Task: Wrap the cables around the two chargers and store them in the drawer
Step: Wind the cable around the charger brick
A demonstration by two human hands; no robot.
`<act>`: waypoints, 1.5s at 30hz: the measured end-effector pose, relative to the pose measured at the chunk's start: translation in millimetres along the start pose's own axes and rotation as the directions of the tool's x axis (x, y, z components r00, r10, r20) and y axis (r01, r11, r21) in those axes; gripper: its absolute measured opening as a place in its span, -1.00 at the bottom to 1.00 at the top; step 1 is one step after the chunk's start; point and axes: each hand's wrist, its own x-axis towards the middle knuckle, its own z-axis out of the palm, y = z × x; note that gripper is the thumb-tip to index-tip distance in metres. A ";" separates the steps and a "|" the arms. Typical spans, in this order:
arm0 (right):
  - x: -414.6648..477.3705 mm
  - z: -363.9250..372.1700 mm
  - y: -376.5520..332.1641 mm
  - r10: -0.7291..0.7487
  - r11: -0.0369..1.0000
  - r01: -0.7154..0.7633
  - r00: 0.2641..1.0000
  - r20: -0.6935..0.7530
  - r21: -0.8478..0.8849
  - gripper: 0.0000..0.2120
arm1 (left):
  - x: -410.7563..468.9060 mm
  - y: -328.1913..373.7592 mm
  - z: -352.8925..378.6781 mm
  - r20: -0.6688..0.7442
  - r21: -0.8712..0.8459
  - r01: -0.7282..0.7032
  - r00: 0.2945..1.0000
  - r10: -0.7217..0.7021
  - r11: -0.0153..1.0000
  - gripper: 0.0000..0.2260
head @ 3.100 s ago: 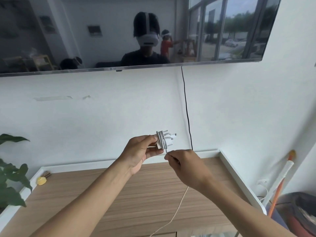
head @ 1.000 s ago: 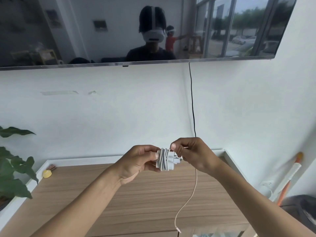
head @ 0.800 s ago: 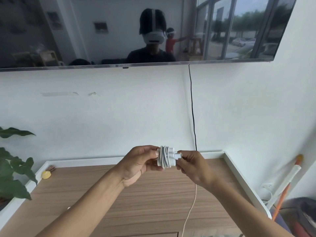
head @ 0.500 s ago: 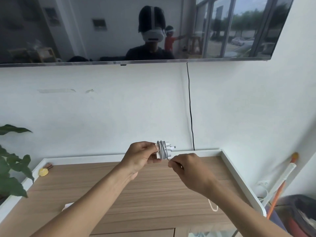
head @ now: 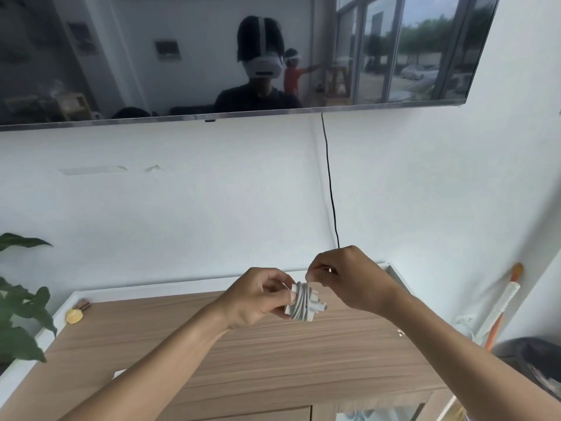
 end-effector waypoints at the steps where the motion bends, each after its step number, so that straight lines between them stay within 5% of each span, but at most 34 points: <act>1: 0.0 -0.8 2.2 0.025 0.995 -0.025 1.000 -0.002 0.100 -0.86 | -2.9 0.5 -1.7 0.064 -0.074 0.005 0.998 -0.001 0.997 -0.69; 5: -3.0 9.8 11.6 0.055 0.934 -0.035 0.997 -0.048 0.355 -0.74 | -6.6 6.8 -4.9 0.135 -0.366 0.029 0.991 0.022 0.930 -0.55; 9: -15.3 45.4 8.6 0.019 0.966 0.022 0.988 -0.156 0.257 -0.73 | -3.3 14.8 -4.3 0.013 -0.488 -0.037 0.999 0.049 0.872 -0.69; 15: -16.7 56.6 -3.2 -0.104 0.992 0.113 0.983 -0.152 0.049 -0.78 | 4.4 6.4 -6.1 -0.304 -0.296 -0.082 0.953 -0.012 0.952 -0.84; 19: -17.8 47.4 -10.8 -0.147 0.952 0.104 0.980 -0.133 -0.286 -0.74 | 4.5 -6.9 -13.2 -0.423 -0.042 -0.045 0.906 0.023 0.998 -0.95; 25: -6.8 38.8 -10.2 -0.324 0.779 0.191 0.938 -0.122 -0.597 -0.83 | -1.2 -15.7 -18.4 -0.339 0.273 -0.067 0.927 0.161 0.960 -0.86; 29: -2.9 38.3 -7.0 -0.373 0.739 0.308 0.928 0.017 -0.599 -0.79 | -6.9 -20.6 -21.9 -0.197 0.362 -0.098 0.964 0.178 0.927 -0.87; 35: -2.4 33.1 -5.0 -0.452 0.764 0.387 0.892 0.000 -0.516 -0.87 | -18.5 -22.5 -32.1 0.055 0.389 -0.088 0.996 0.072 0.917 -0.77; 39: -2.9 30.3 7.4 -0.314 0.915 0.287 0.948 -0.054 -0.285 -0.79 | -22.8 -22.6 -25.6 0.152 -0.037 -0.029 0.988 0.034 0.999 -0.69; 45: -14.8 45.1 8.2 -0.167 0.973 0.180 0.981 -0.098 0.145 -0.78 | -25.8 -18.1 -17.8 0.203 -0.436 0.027 0.977 0.069 0.900 -0.60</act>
